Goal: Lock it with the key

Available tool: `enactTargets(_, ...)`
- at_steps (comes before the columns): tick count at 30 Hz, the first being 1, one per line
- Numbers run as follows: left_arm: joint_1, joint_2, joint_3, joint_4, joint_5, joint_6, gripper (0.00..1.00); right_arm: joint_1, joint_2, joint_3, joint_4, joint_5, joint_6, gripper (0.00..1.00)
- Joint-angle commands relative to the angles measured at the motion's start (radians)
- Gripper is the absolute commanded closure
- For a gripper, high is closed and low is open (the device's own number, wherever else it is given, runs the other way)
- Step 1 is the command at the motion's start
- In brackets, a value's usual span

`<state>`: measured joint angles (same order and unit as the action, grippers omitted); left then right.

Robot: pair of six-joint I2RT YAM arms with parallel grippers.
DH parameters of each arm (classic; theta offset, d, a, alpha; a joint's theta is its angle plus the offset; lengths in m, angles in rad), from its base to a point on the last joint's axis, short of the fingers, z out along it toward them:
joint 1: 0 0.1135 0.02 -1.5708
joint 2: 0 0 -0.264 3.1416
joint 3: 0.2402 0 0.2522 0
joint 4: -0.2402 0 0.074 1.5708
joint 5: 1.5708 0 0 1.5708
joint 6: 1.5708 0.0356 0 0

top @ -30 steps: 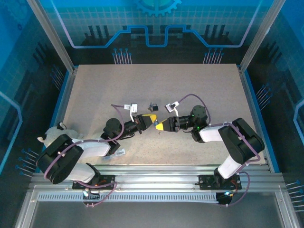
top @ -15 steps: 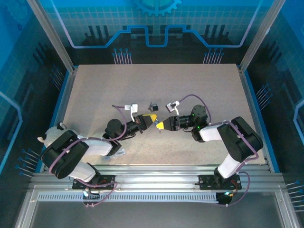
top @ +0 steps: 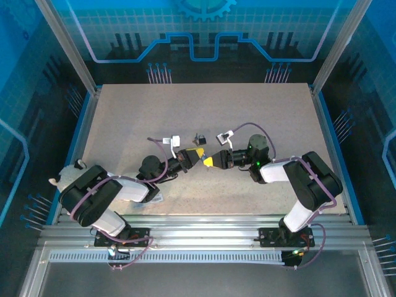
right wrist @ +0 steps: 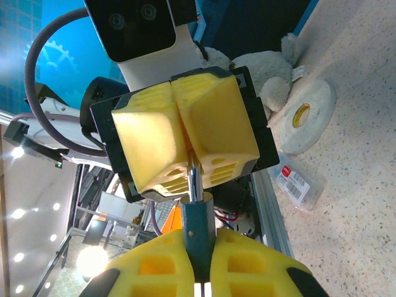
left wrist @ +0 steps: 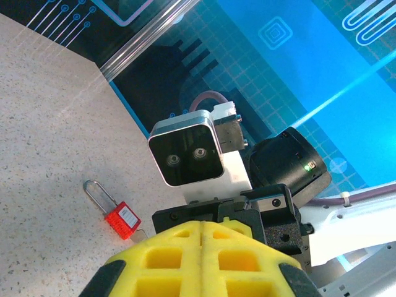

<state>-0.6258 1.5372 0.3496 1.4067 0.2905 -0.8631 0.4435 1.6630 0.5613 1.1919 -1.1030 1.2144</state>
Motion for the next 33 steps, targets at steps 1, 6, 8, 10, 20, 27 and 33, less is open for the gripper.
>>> enactTargets(1, -0.103, 0.041, -0.053, -0.055, 0.278, -0.008, 1.0, -0.06, -0.021, 0.107, 0.075, 0.319, -0.008, 1.0)
enactTargets(6, -0.102, 0.037, -0.052, -0.048, 0.272, -0.011, 1.0, -0.06, -0.022, 0.103, 0.075, 0.315, -0.008, 1.0)
enactTargets(8, -0.101, 0.034, -0.046, -0.054, 0.271, -0.013, 1.0, -0.06, -0.02, 0.1, 0.075, 0.313, -0.008, 1.0)
enactTargets(10, -0.102, 0.027, -0.041, -0.059, 0.267, -0.014, 1.0, -0.06, -0.019, 0.095, 0.074, 0.313, -0.01, 1.0)
enactTargets(20, -0.101, -0.027, -0.021, -0.117, 0.245, -0.009, 1.0, -0.069, -0.042, 0.069, 0.035, 0.31, -0.046, 0.88)
enactTargets(27, -0.1, -0.037, -0.023, -0.134, 0.232, -0.004, 1.0, -0.074, -0.077, 0.058, -0.006, 0.314, -0.078, 0.71)
enactTargets(33, -0.095, -0.038, -0.018, -0.142, 0.225, -0.003, 1.0, -0.075, -0.091, 0.045, -0.005, 0.315, -0.085, 0.61)
